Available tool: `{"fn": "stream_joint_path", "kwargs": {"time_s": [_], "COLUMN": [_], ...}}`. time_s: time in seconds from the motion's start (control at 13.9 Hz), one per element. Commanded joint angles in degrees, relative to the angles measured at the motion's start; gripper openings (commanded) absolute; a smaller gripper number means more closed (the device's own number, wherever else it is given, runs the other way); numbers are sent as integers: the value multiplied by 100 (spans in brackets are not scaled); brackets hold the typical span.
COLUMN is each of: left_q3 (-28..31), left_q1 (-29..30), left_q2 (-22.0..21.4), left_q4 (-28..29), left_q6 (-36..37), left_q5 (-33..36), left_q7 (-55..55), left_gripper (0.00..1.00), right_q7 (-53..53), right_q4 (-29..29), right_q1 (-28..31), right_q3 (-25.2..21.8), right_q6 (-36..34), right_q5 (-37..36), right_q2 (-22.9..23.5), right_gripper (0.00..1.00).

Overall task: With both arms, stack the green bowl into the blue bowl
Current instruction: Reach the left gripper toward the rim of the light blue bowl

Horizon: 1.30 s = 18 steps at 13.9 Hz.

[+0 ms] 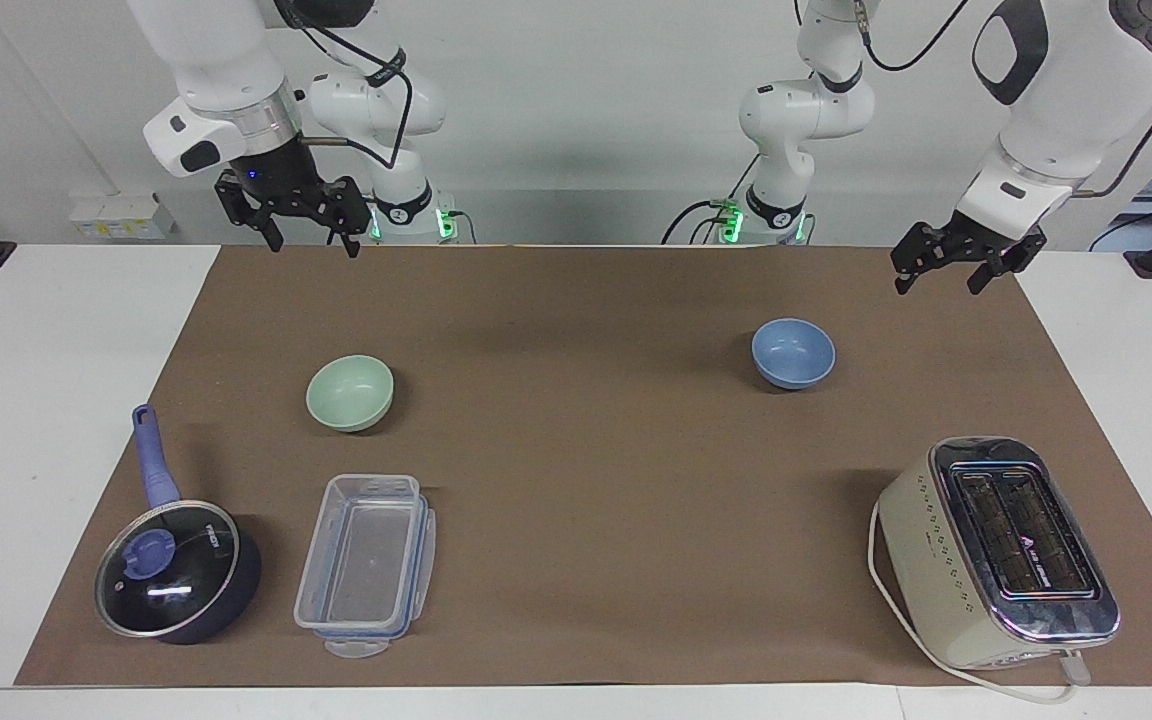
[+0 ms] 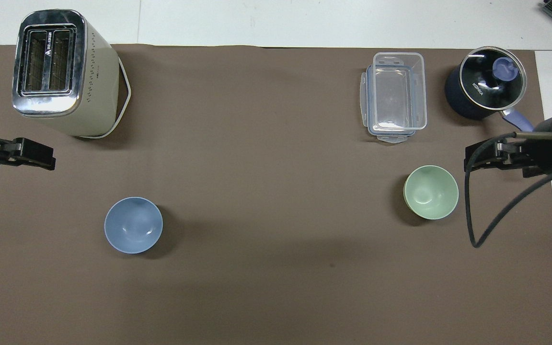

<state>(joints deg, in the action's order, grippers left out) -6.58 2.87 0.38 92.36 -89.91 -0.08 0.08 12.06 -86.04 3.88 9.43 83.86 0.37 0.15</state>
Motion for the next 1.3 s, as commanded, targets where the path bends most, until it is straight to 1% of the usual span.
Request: {"fn": "stream_joint_path", "kwargs": {"time_s": [0.0,0.22,0.29,0.36,0.58,0.94,1.23], "left_q3": [-28,-28,-28,-37,-37,-28,-37], "left_q1": [-5,-5,3,12,4,-5,-58], "left_q2": [-72,-91,-108,-204,-556,-610,-610], "left_q4": [79,133,229,430,1317,2083,2892], "left_q6": [114,35,-52,-183,-912,-1624,-2424], "left_q5": [34,34,34,34,34,34,34], "left_q7": [63,54,-7,36,63,54,-7], "left_gripper": [100,100,100,100,100,100,100], "right_q7": [-116,-116,-116,-116,-116,-116,-116], "right_q4": [17,17,8,17,8,8,8], "right_q1": [61,61,60,69,60,69,69], "right_q3": [24,24,24,24,24,24,24], "right_q6": [34,34,34,34,34,34,34], "right_q5": [51,51,51,51,51,51,51], "right_q2": [20,20,20,20,20,20,20], "right_gripper": [100,100,100,100,100,100,100]}}
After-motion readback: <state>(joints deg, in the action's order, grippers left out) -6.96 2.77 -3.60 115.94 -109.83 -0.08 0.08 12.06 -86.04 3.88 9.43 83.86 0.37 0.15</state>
